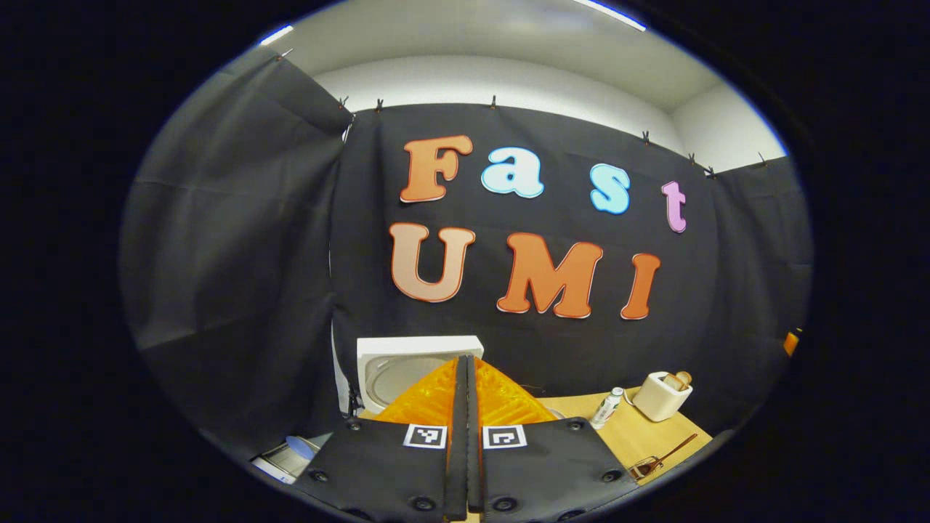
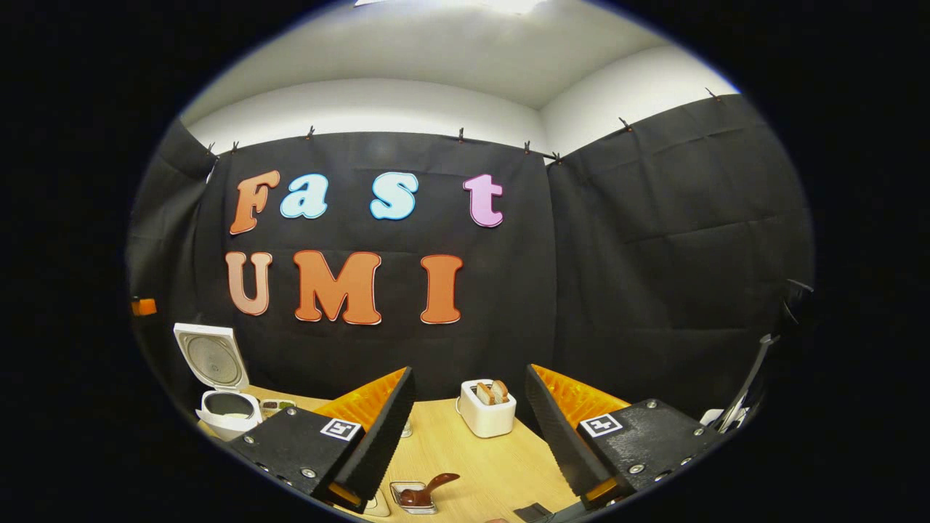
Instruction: Close the left gripper, press the button to open the rice cooker; take a wooden spoon from the chopstick holder with the right hand, scoop a spoonful of rice and pour it into the rice cooker, then put the wooden spoon back into the chopstick holder.
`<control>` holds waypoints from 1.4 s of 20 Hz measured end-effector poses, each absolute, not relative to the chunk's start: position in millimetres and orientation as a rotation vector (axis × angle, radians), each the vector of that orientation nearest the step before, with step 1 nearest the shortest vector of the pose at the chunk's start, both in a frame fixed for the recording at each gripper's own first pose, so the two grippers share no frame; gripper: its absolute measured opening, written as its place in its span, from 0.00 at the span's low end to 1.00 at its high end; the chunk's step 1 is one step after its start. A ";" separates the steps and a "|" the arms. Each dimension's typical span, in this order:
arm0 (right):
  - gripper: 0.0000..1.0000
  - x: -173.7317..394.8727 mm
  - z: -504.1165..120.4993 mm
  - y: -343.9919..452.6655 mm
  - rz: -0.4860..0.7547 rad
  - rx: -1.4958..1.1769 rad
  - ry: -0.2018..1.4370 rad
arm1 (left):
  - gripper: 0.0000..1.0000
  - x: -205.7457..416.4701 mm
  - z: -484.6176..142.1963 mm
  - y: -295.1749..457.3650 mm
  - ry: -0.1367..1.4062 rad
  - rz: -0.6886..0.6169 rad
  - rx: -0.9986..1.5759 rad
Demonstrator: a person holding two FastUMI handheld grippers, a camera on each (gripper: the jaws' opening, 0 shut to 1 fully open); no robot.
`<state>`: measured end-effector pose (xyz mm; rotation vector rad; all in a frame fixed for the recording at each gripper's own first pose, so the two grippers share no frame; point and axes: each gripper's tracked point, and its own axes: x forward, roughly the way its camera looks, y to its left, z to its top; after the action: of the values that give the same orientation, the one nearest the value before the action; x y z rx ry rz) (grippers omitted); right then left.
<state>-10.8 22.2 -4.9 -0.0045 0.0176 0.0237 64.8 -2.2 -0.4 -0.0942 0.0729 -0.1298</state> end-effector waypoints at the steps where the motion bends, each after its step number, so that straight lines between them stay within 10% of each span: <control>1: 0.94 -10.5 -6.2 24.7 0.027 -0.003 0.019 | 0.05 59.7 3.0 0.1 0.069 -0.122 -0.083; 9: 0.99 -4.8 -17.4 41.4 0.076 0.009 0.011 | 0.08 32.1 17.2 10.0 0.044 -0.084 -0.028; 13: 0.99 2.7 -35.0 48.0 0.104 0.023 0.013 | 0.38 24.0 15.8 6.9 0.046 -0.101 -0.035; 16: 0.94 10.4 -55.8 52.9 0.121 0.033 0.026 | 0.87 22.7 19.0 8.6 0.037 -0.085 -0.013; 28: 0.94 46.7 -194.2 64.8 0.195 0.195 0.199 | 0.99 12.9 24.2 23.1 -0.003 0.039 0.004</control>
<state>46.7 64.8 -194.2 0.1950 0.1988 0.1953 12.9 23.1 24.2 0.0039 -0.0032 0.0390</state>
